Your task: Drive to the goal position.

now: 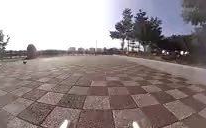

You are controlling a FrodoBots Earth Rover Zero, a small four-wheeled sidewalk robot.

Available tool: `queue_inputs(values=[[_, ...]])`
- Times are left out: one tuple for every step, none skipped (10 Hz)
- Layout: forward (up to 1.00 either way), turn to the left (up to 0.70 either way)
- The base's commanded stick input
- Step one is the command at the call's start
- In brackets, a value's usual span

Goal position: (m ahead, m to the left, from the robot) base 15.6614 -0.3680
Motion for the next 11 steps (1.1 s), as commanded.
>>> queue_inputs(values=[[0.50, 0.00], [0.50, 0.00], [0.50, 0.00], [0.50, 0.00], [0.50, 0.00], [0.50, 0.00], [0.50, 0.00], [0.50, 0.00], [0.50, 0.00], [0.50, 0.00], [0.50, 0.00]])
